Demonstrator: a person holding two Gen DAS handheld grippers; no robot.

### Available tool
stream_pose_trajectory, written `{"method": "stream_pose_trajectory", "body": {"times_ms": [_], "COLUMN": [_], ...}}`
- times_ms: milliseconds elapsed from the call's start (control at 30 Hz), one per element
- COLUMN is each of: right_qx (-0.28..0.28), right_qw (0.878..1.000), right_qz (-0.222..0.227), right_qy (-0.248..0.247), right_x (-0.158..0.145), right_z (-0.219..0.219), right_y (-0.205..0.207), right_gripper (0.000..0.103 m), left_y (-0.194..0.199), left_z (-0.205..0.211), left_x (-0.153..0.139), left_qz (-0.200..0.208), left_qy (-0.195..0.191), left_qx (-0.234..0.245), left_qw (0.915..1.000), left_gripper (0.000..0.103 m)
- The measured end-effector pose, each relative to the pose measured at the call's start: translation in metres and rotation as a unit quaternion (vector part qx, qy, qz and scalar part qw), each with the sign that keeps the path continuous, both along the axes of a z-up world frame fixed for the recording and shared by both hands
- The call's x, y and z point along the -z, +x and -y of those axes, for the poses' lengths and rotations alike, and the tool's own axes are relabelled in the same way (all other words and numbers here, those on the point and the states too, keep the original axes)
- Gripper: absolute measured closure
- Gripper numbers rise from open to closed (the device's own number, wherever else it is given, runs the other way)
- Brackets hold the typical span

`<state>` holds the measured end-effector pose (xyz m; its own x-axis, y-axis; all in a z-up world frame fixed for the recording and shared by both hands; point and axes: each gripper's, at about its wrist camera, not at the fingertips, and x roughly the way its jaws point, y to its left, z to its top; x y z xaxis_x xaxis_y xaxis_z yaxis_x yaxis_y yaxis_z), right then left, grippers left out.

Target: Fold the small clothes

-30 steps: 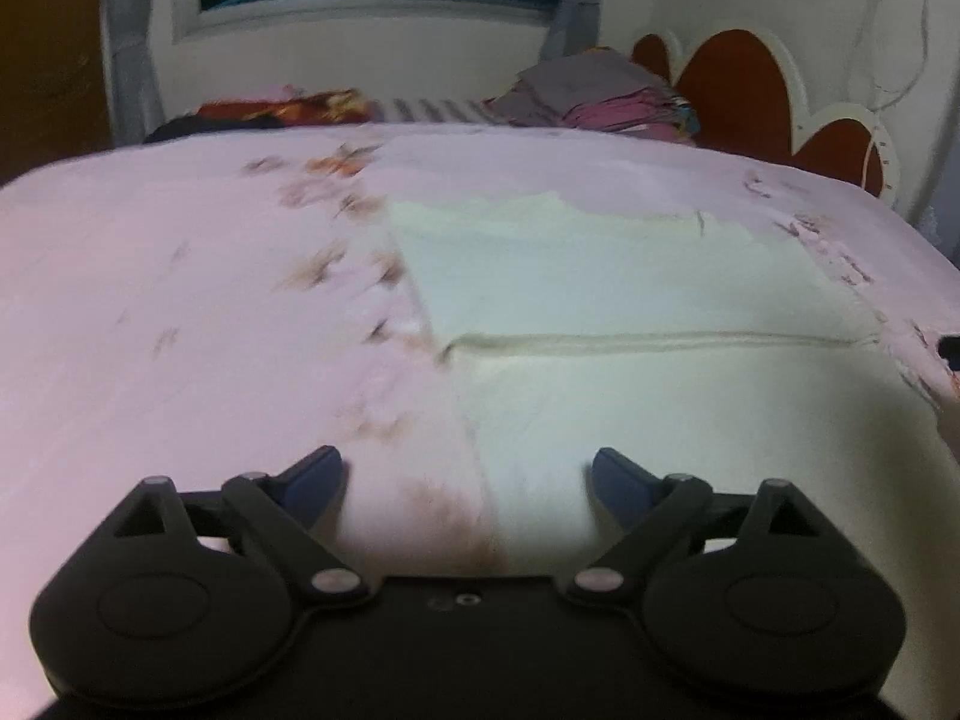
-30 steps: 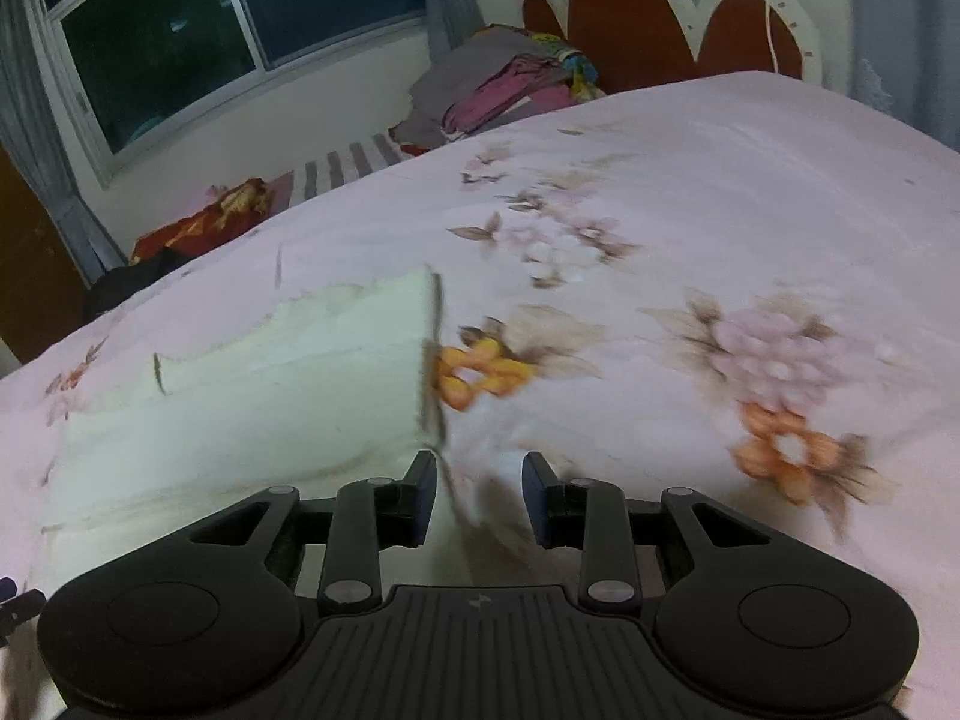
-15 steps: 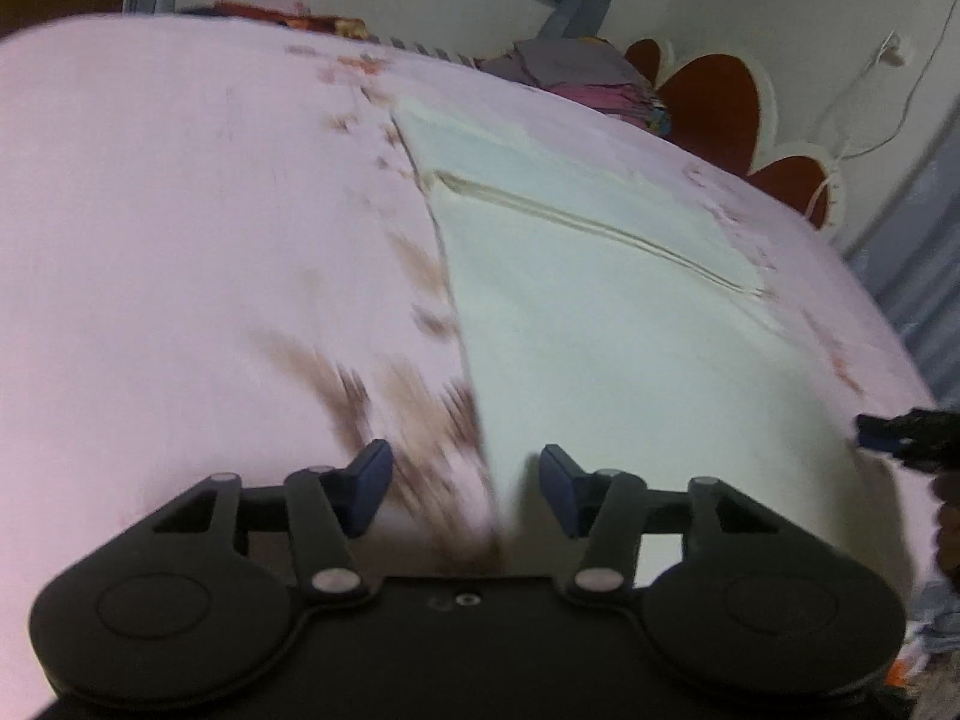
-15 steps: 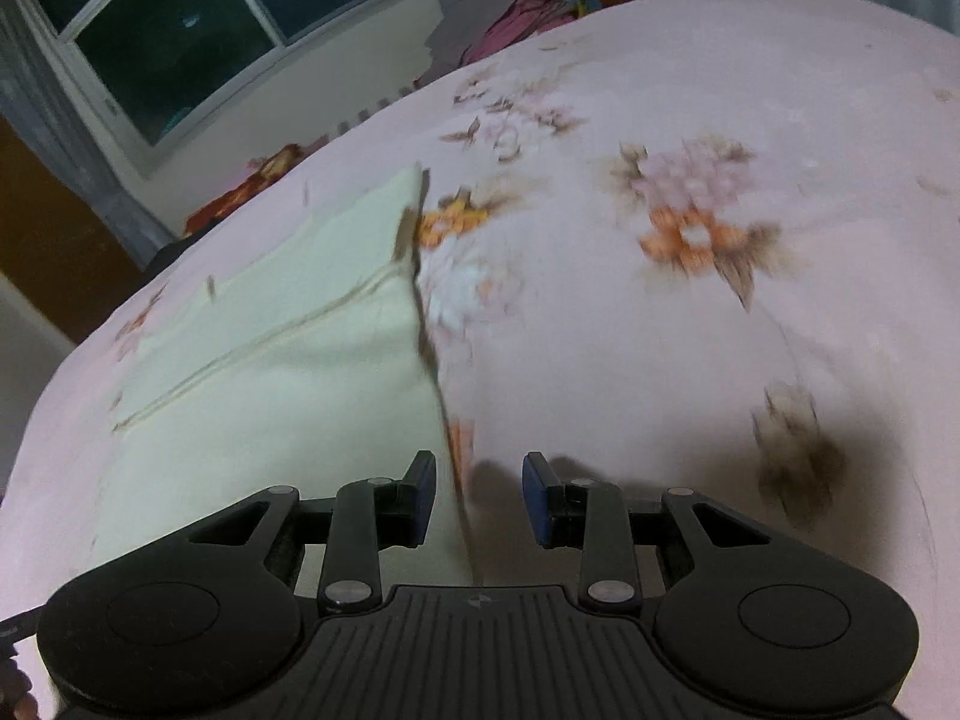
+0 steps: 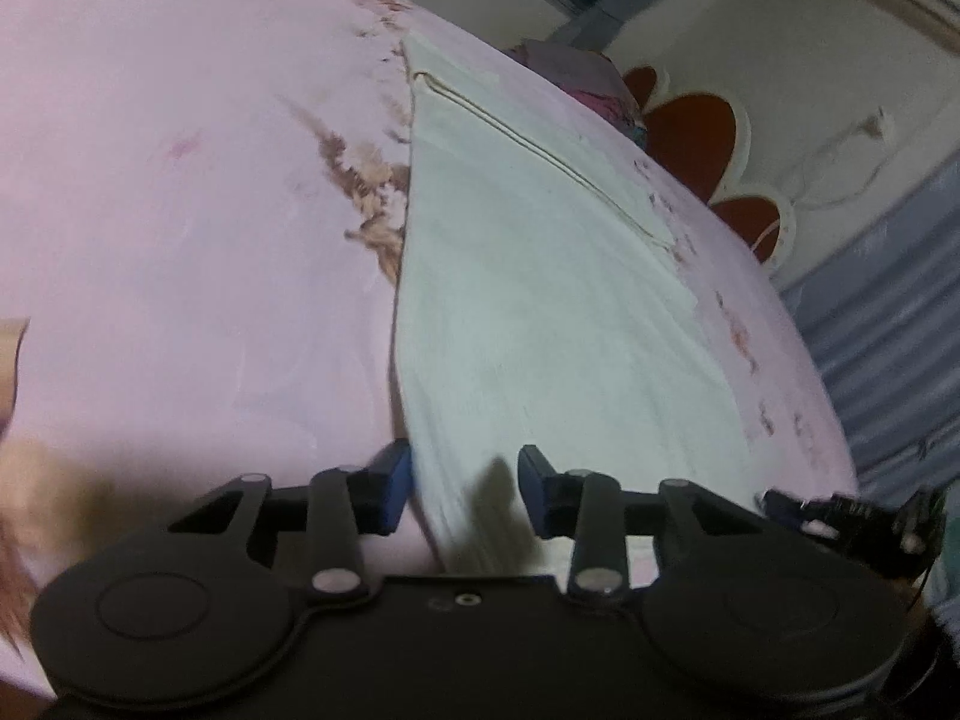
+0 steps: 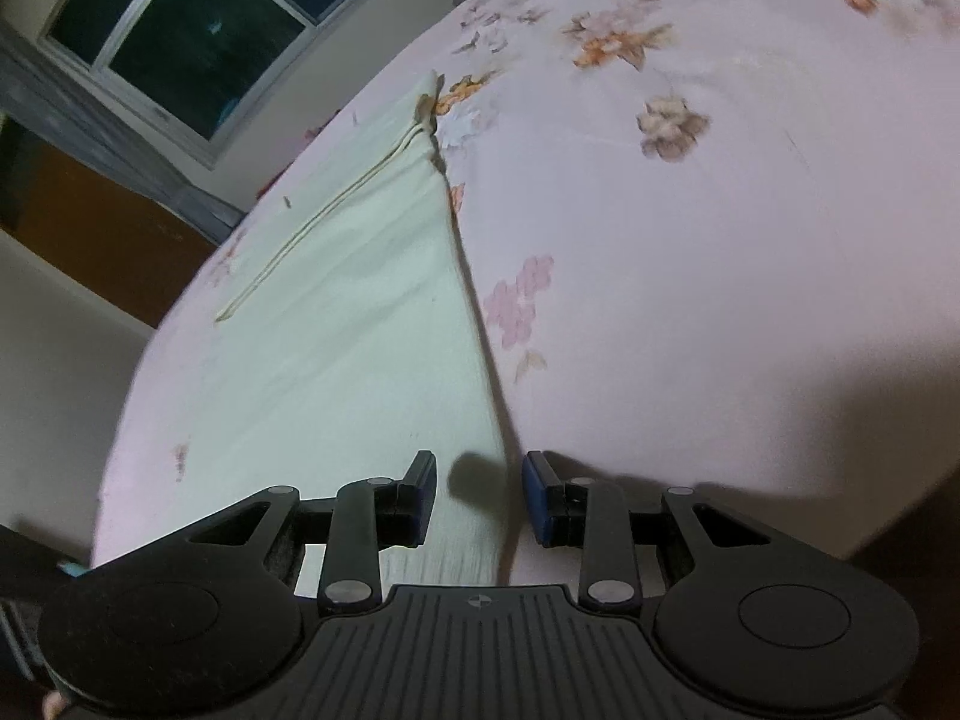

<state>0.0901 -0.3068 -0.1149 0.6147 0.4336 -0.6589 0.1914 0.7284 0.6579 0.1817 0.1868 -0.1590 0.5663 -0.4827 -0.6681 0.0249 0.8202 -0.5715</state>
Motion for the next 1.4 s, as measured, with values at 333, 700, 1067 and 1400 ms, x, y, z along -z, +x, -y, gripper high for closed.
{"method": "stream_pose_trajectory", "body": {"times_ms": [333, 700, 1067, 1400], "right_qx": [0.007, -0.001, -0.021, -0.039], "right_qw": [0.996, 0.992, 0.994, 0.986], "right_qz": [-0.006, 0.056, 0.069, 0.156], "right_qy": [0.085, 0.111, 0.083, 0.05], "right_x": [0.008, -0.005, -0.017, -0.09], "right_z": [0.001, 0.006, 0.005, 0.003], "right_y": [-0.009, -0.02, -0.017, 0.035], "right_gripper": [0.072, 0.101, 0.101, 0.101], "left_y": [-0.007, -0.016, -0.021, 0.026], "left_z": [0.0, -0.01, -0.015, -0.016], "left_x": [0.021, 0.01, 0.004, -0.06], "left_qz": [-0.02, 0.03, 0.032, 0.112], "left_qy": [-0.096, -0.083, -0.086, -0.097], "left_qx": [-0.062, -0.083, -0.089, -0.09], "left_qw": [0.9933, 0.9926, 0.9918, 0.9848], "left_gripper": [0.075, 0.099, 0.099, 0.099]}}
